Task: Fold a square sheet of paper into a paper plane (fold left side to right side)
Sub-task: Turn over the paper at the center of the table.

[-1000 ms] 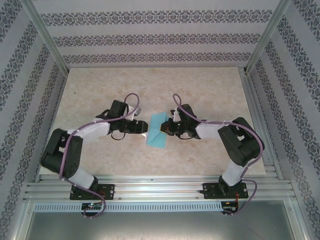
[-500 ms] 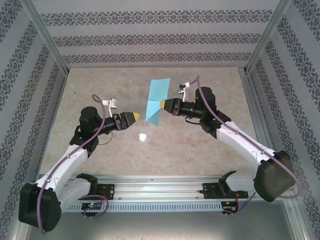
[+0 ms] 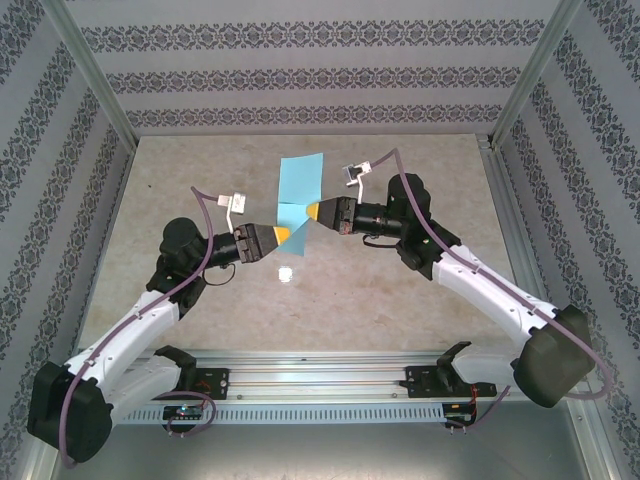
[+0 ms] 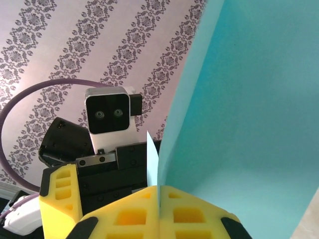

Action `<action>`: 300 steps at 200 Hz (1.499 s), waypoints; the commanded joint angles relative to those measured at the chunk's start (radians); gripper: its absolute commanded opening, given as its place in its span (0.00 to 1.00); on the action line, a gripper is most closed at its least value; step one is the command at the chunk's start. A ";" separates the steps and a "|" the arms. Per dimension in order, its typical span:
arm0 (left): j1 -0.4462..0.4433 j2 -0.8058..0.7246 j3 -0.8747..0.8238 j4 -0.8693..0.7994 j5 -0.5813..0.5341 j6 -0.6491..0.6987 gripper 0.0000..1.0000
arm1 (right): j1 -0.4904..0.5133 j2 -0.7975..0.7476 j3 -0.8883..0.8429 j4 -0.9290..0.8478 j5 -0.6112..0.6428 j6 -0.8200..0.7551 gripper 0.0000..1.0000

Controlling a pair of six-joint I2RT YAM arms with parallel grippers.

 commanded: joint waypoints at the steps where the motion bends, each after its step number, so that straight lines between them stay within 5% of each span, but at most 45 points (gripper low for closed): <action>1: -0.016 -0.004 0.026 0.050 -0.004 -0.015 0.82 | 0.008 -0.035 0.030 0.042 -0.015 0.018 0.00; 43: -0.018 -0.008 0.033 0.040 -0.008 -0.011 0.42 | 0.004 -0.034 0.018 0.008 -0.001 -0.002 0.00; 107: -0.019 -0.012 0.035 -0.044 -0.036 0.046 0.07 | -0.029 -0.049 -0.019 -0.005 0.000 -0.008 0.00; 149: -0.070 -0.070 0.156 -0.514 -0.192 0.375 0.00 | -0.074 -0.095 -0.019 -0.190 0.070 -0.101 0.22; 172: -0.137 -0.058 0.275 -0.845 -0.417 0.582 0.00 | -0.155 -0.151 0.005 -0.446 0.206 -0.183 0.31; 196: -0.259 0.030 0.428 -1.167 -0.807 0.724 0.00 | -0.262 -0.220 0.013 -0.718 0.422 -0.246 0.37; 236: -0.451 0.343 0.697 -1.586 -1.372 0.691 0.00 | -0.383 -0.308 -0.013 -0.952 0.637 -0.320 0.38; 269: -0.552 0.607 0.900 -1.834 -1.626 0.596 0.00 | -0.438 -0.358 -0.041 -1.011 0.701 -0.349 0.39; 300: -0.611 0.871 1.059 -2.059 -1.748 0.512 0.00 | -0.466 -0.376 -0.059 -1.027 0.704 -0.370 0.39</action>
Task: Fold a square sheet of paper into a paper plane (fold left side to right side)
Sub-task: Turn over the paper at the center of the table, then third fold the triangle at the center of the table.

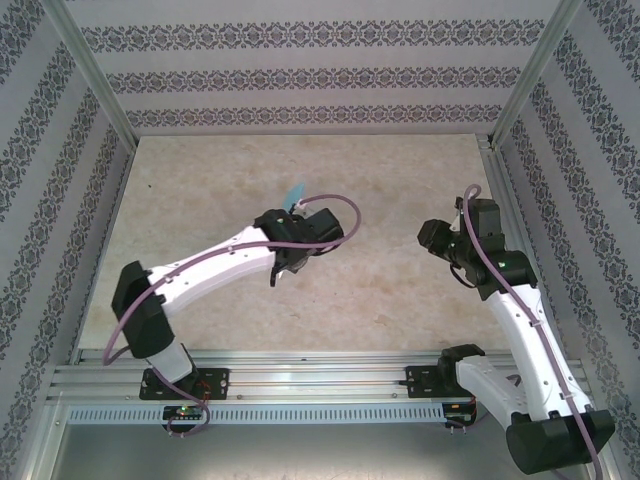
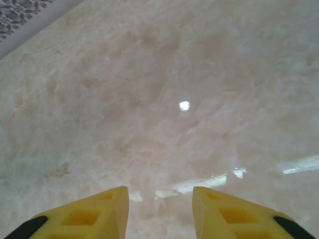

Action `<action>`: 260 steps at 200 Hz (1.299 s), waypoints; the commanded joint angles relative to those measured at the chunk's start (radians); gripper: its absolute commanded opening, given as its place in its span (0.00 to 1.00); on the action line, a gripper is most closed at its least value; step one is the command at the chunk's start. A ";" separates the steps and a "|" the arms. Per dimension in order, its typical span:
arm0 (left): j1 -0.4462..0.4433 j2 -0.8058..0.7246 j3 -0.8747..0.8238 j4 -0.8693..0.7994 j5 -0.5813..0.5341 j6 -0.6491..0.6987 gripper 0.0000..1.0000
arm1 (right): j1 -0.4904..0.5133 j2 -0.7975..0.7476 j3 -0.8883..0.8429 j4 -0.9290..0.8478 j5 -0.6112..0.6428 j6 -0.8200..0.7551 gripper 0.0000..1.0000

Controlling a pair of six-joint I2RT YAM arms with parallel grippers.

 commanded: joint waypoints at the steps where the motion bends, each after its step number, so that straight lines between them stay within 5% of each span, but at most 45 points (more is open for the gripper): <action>1: -0.045 0.147 0.102 -0.299 -0.218 -0.085 0.00 | -0.019 -0.016 -0.020 -0.048 0.051 -0.044 0.39; 80: -0.098 0.516 0.284 -0.224 0.007 -0.005 0.04 | -0.088 -0.036 -0.037 -0.084 0.034 -0.081 0.39; 113: -0.114 0.560 0.320 -0.155 0.125 0.052 0.24 | -0.125 -0.037 -0.025 -0.106 0.013 -0.102 0.39; 124: -0.114 0.547 0.324 -0.137 0.154 0.069 0.37 | -0.136 -0.035 -0.019 -0.107 -0.003 -0.107 0.40; 149: -0.110 0.441 0.293 -0.048 0.263 0.118 0.59 | -0.145 -0.020 -0.006 -0.100 -0.061 -0.109 0.40; 190: -0.017 0.091 0.067 0.201 0.524 0.157 0.68 | -0.126 0.023 -0.032 0.020 -0.284 -0.042 0.32; 260: 0.435 -0.447 -0.500 0.679 0.963 0.049 0.82 | 0.302 0.327 -0.112 0.521 -0.225 0.192 0.28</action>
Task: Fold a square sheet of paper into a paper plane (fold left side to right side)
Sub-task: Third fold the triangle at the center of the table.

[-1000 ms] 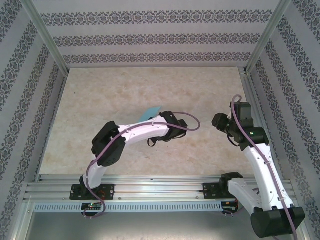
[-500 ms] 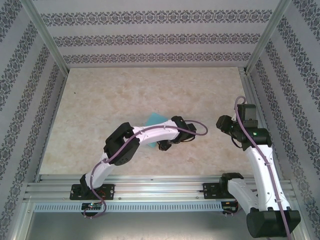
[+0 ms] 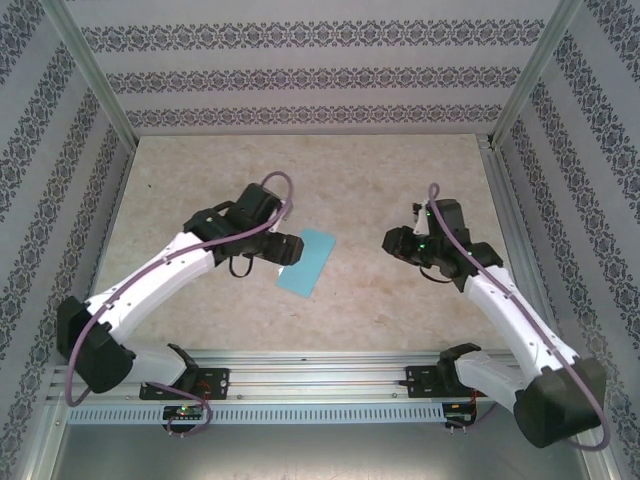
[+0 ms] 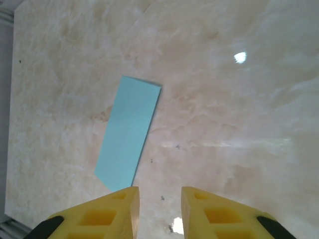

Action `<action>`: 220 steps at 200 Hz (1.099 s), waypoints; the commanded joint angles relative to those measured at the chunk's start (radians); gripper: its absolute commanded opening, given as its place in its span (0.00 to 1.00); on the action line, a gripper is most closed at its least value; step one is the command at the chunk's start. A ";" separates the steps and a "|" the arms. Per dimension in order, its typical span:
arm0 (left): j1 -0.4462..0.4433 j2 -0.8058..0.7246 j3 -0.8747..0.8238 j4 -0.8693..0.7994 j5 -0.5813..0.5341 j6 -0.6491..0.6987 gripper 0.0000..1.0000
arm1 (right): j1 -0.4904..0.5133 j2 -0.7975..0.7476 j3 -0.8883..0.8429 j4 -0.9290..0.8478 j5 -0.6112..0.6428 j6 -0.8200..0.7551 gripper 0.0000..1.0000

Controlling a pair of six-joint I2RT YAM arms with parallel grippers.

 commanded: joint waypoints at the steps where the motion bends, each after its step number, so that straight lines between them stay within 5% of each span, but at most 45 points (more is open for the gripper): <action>1: 0.101 -0.061 -0.139 0.226 0.212 -0.060 0.82 | 0.114 0.132 0.008 0.248 0.025 0.097 0.28; 26: 0.232 -0.113 -0.287 0.390 0.377 -0.144 0.84 | 0.195 0.322 0.081 0.321 0.051 0.107 0.27; 52: 0.287 -0.108 -0.356 0.445 0.418 -0.166 0.85 | 0.207 0.481 0.134 0.391 0.048 0.127 0.26; 129: 0.298 0.029 -0.410 0.537 0.468 -0.177 0.86 | 0.213 0.776 0.303 0.400 0.028 0.093 0.24; 220: 0.295 0.144 -0.422 0.578 0.495 -0.184 0.87 | 0.190 0.865 0.313 0.319 0.046 0.042 0.23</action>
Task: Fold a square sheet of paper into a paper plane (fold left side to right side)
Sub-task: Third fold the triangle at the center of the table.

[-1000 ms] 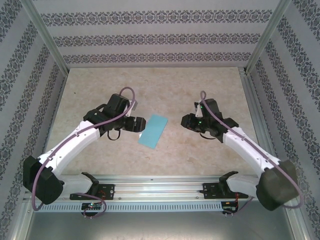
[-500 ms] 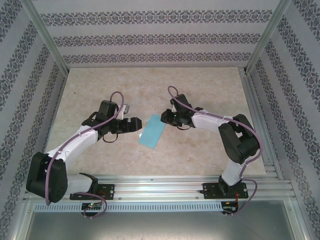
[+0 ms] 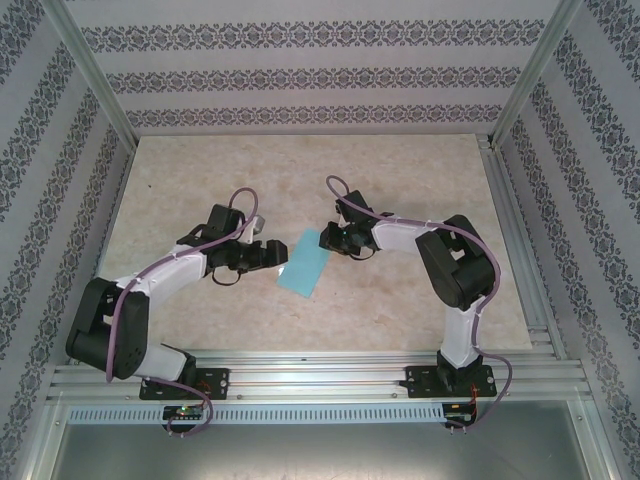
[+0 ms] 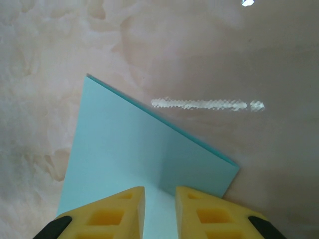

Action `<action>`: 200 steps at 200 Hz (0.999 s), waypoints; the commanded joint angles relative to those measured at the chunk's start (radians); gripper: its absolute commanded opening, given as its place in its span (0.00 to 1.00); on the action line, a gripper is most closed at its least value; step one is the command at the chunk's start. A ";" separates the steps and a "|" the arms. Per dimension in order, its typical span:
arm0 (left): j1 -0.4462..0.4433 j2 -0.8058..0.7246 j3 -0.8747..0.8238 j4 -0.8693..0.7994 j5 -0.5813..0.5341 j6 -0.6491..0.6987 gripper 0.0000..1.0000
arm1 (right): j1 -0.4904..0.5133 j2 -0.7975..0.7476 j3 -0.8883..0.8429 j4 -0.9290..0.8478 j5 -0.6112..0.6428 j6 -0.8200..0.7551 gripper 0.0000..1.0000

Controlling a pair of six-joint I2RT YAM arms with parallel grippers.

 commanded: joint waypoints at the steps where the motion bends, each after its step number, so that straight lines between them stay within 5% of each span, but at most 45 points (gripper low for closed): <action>1: 0.008 0.029 -0.014 0.064 0.029 -0.015 0.86 | -0.013 0.019 0.008 -0.036 0.019 -0.038 0.23; 200: -0.083 0.257 0.021 0.130 0.095 -0.043 0.62 | -0.031 0.026 -0.028 0.016 -0.032 -0.042 0.23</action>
